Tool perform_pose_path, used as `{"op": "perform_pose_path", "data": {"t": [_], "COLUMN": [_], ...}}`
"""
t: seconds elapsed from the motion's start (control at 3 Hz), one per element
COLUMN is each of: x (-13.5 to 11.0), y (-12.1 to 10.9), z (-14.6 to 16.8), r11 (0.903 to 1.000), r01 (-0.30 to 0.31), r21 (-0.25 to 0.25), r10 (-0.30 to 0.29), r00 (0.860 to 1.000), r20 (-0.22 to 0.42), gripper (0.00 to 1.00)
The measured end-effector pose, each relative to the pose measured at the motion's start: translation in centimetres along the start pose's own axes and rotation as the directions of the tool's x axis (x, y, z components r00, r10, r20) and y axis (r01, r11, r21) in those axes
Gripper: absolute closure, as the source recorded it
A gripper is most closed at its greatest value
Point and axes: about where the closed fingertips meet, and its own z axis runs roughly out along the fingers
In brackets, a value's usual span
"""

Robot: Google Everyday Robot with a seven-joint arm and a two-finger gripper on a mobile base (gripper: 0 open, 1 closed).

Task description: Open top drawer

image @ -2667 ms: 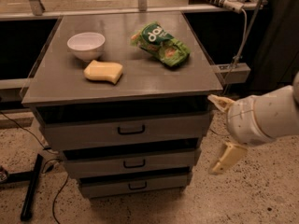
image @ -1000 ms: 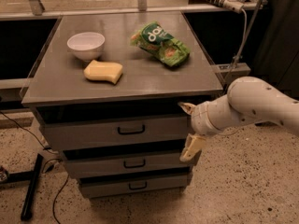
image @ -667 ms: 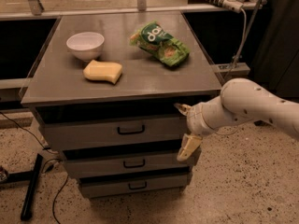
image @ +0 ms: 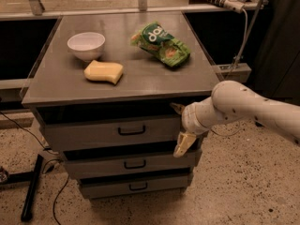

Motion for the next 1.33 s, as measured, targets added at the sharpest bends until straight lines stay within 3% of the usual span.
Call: {"op": "perform_pose_path", "data": {"t": [0.33,0.67,1.33], "x": [0.99,0.82,0.38], "y": [-0.56,-0.66,-0.96], "z": [1.28,1.0,0.33], "r11": [1.0,1.0,1.0], "r01": [0.0,0.0,0.0], "r21": [0.0,0.0,0.0], "r10": [0.0,0.0,0.0], "r00": [1.0,1.0,1.0], "r20": [-0.008,-0.008,-0.008], "gripper": [0.0,0.17,0.65]}}
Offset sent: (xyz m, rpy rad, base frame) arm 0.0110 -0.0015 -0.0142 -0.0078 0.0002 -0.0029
